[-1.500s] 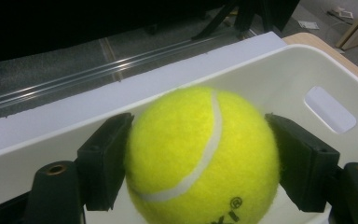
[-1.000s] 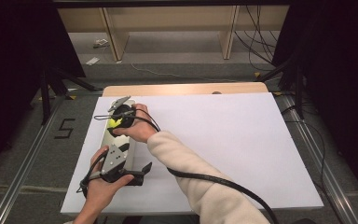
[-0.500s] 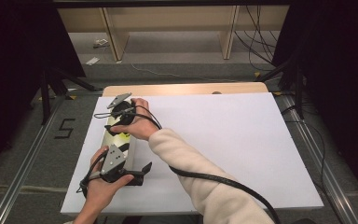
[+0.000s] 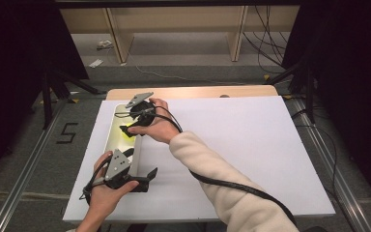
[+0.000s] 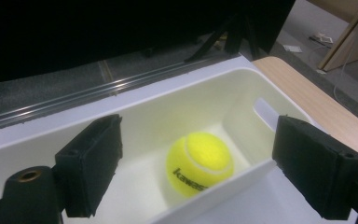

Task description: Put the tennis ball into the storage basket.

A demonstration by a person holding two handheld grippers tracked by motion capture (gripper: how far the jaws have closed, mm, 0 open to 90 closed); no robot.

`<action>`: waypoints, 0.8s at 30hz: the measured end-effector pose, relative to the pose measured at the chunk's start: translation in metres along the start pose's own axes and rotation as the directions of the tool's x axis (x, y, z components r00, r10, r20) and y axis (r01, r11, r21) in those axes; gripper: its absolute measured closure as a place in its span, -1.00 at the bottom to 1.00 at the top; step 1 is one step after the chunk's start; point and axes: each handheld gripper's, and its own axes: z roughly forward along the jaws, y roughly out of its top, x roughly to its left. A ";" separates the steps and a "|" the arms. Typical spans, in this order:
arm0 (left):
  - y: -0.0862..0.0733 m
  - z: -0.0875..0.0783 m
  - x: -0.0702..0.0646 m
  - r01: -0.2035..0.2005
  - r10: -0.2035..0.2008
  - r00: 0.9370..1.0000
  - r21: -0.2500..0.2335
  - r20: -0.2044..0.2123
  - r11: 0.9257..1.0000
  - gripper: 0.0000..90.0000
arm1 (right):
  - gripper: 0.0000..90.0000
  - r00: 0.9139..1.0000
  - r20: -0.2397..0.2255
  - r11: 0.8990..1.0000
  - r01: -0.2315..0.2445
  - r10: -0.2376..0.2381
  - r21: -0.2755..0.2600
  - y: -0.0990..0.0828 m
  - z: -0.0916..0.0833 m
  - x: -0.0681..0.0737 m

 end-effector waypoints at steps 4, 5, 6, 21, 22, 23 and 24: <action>0.000 0.000 0.000 0.000 0.000 1.000 0.000 -0.001 1.000 -1.00 | -0.62 1.000 0.002 1.000 -0.007 0.007 -0.012 -0.005 -0.011 -0.004; 0.000 0.000 0.000 0.003 -0.003 1.000 -0.001 -0.001 1.000 -1.00 | -0.62 1.000 0.002 1.000 -0.013 0.013 -0.013 -0.006 -0.014 -0.005; 0.000 0.000 0.000 0.002 -0.002 1.000 -0.002 -0.001 1.000 -1.00 | -0.62 1.000 0.001 1.000 -0.009 0.009 -0.013 -0.007 -0.017 -0.006; 0.000 0.001 -0.001 0.000 0.000 1.000 0.001 -0.002 1.000 -1.00 | -0.61 0.997 0.031 0.997 -0.063 0.064 -0.043 -0.042 -0.060 -0.029; 0.000 0.001 -0.001 0.000 0.000 1.000 0.001 -0.002 1.000 -1.00 | -0.61 0.997 0.034 0.997 -0.069 0.070 -0.043 -0.044 -0.062 -0.030; 0.000 0.001 -0.001 0.001 -0.001 1.000 0.001 -0.003 1.000 -1.00 | -0.61 0.997 0.033 0.996 -0.073 0.075 -0.045 -0.046 -0.065 -0.031; 0.000 0.001 -0.001 0.001 -0.001 1.000 0.000 -0.003 1.000 -1.00 | -0.60 0.996 0.036 0.996 -0.075 0.076 -0.049 -0.048 -0.068 -0.033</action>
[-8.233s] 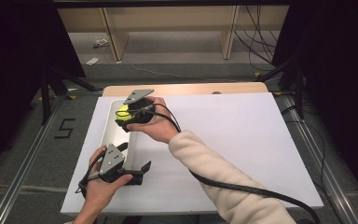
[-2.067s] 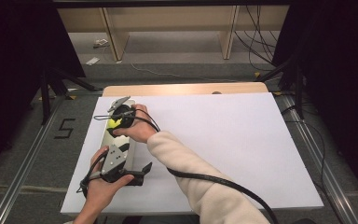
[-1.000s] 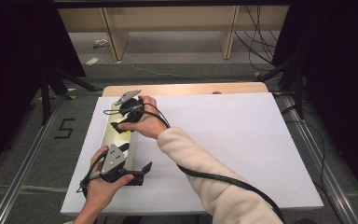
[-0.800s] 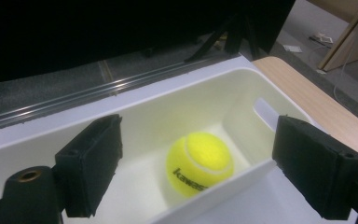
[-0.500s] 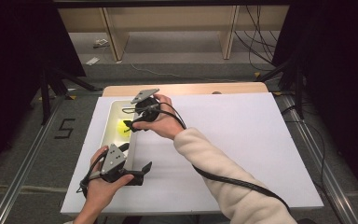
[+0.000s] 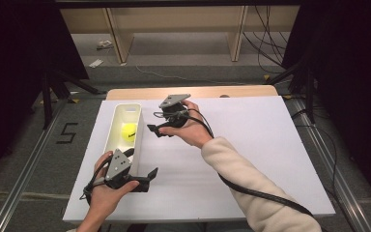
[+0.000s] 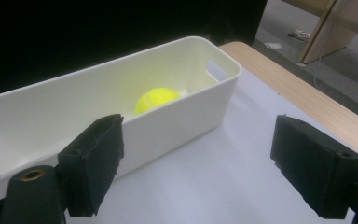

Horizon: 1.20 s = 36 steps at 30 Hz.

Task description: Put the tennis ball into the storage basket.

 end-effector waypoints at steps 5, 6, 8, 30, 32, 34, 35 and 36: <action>0.000 0.000 0.000 0.000 0.000 1.000 0.001 0.000 1.000 -1.00 | -0.60 1.000 0.014 1.000 -0.017 0.017 -0.006 -0.010 -0.014 -0.009; 0.000 0.000 0.000 0.000 0.000 1.000 0.001 0.001 1.000 -1.00 | -0.60 1.000 0.016 1.000 -0.020 0.020 -0.005 -0.012 -0.017 -0.011; 0.000 0.000 -0.001 0.001 -0.001 1.000 0.000 0.000 1.000 -1.00 | -0.60 0.999 0.025 1.000 -0.024 0.024 -0.006 -0.017 -0.022 -0.014; 0.000 0.001 0.001 0.008 -0.008 1.000 0.000 -0.004 1.000 -1.00 | -0.56 0.988 0.110 0.994 -0.105 0.107 -0.016 -0.074 -0.081 -0.054; 0.000 0.001 0.001 0.007 -0.007 1.000 0.000 -0.003 1.000 -1.00 | -0.56 0.986 0.118 0.993 -0.114 0.115 -0.020 -0.078 -0.086 -0.057; 0.000 0.001 0.001 0.006 -0.006 1.000 0.001 -0.003 1.000 -1.00 | -0.56 0.985 0.121 0.993 -0.119 0.120 -0.020 -0.081 -0.091 -0.059; 0.000 0.001 0.001 0.007 -0.007 1.000 0.000 -0.003 1.000 -1.00 | -0.56 0.985 0.123 0.992 -0.122 0.124 -0.022 -0.083 -0.093 -0.059; 0.000 0.001 0.001 0.007 -0.007 1.000 0.000 -0.003 1.000 -1.00 | -0.56 0.984 0.126 0.992 -0.125 0.127 -0.024 -0.085 -0.095 -0.060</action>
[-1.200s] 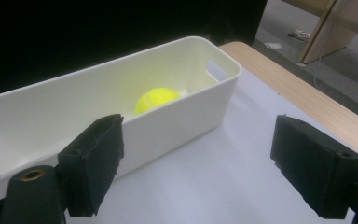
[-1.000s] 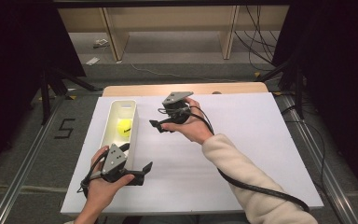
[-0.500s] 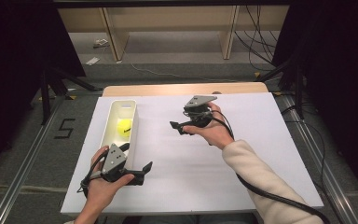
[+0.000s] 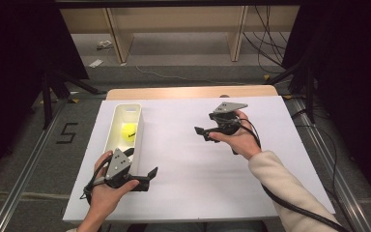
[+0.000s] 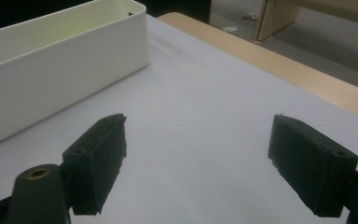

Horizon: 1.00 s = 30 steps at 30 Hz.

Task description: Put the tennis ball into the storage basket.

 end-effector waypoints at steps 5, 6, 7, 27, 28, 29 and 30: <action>0.000 0.000 0.001 -0.001 0.001 1.000 -0.002 -0.001 1.000 -1.00 | -0.55 1.000 0.010 1.000 -0.016 0.016 -0.006 -0.009 -0.010 -0.005; 0.000 0.000 0.001 -0.001 0.001 1.000 -0.002 -0.001 1.000 -1.00 | -0.55 1.000 0.010 1.000 -0.018 0.019 -0.006 -0.011 -0.012 -0.007; 0.000 0.000 0.001 0.000 0.000 1.000 -0.002 -0.002 1.000 -1.00 | -0.55 1.000 0.014 1.000 -0.022 0.022 -0.005 -0.014 -0.015 -0.008; 0.000 0.000 0.001 0.004 -0.004 1.000 -0.001 -0.004 1.000 -1.00 | -0.55 0.996 0.053 0.997 -0.072 0.073 -0.022 -0.047 -0.058 -0.025; 0.000 0.000 0.001 0.004 -0.004 1.000 -0.001 -0.004 1.000 -1.00 | -0.55 0.995 0.053 0.997 -0.079 0.081 -0.023 -0.049 -0.061 -0.026; 0.000 0.000 0.001 0.004 -0.004 1.000 0.000 -0.004 1.000 -1.00 | -0.55 0.995 0.056 0.997 -0.080 0.081 -0.024 -0.050 -0.063 -0.026; 0.000 0.000 0.001 0.004 -0.004 1.000 0.000 -0.004 1.000 -1.00 | -0.55 0.995 0.058 0.996 -0.081 0.082 -0.022 -0.052 -0.065 -0.027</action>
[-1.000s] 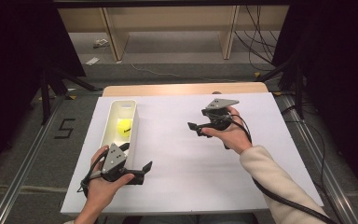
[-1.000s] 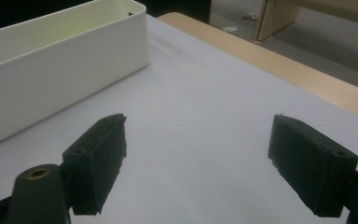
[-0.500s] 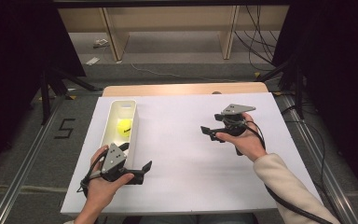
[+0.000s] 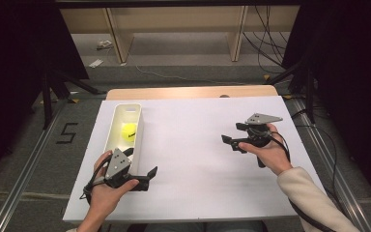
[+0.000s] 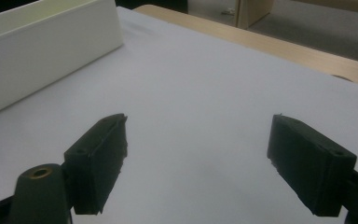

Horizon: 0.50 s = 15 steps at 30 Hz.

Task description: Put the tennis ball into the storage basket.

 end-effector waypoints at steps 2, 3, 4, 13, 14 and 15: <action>0.000 0.000 0.000 -0.001 0.001 1.000 0.001 0.000 1.000 -1.00 | -0.54 1.000 0.004 1.000 -0.003 0.003 0.001 -0.003 -0.004 -0.002; 0.000 0.000 0.000 0.000 0.000 1.000 0.001 0.000 1.000 -1.00 | -0.54 1.000 0.007 1.000 -0.006 0.006 -0.001 -0.005 -0.006 -0.003; 0.000 0.000 0.000 -0.001 0.001 1.000 0.001 0.000 1.000 -1.00 | -0.54 1.000 0.010 1.000 -0.009 0.009 0.000 -0.007 -0.008 -0.003; 0.000 0.001 -0.001 -0.004 0.004 1.000 0.004 0.000 1.000 -1.00 | -0.54 0.999 0.027 1.000 -0.022 0.022 0.001 -0.021 -0.026 -0.009; 0.000 0.001 -0.001 -0.004 0.004 1.000 0.004 0.000 1.000 -1.00 | -0.54 0.999 0.027 1.000 -0.023 0.023 0.003 -0.022 -0.028 -0.009; 0.000 0.001 -0.001 -0.005 0.005 1.000 0.004 0.000 1.000 -1.00 | -0.54 0.999 0.029 1.000 -0.024 0.024 0.002 -0.023 -0.030 -0.010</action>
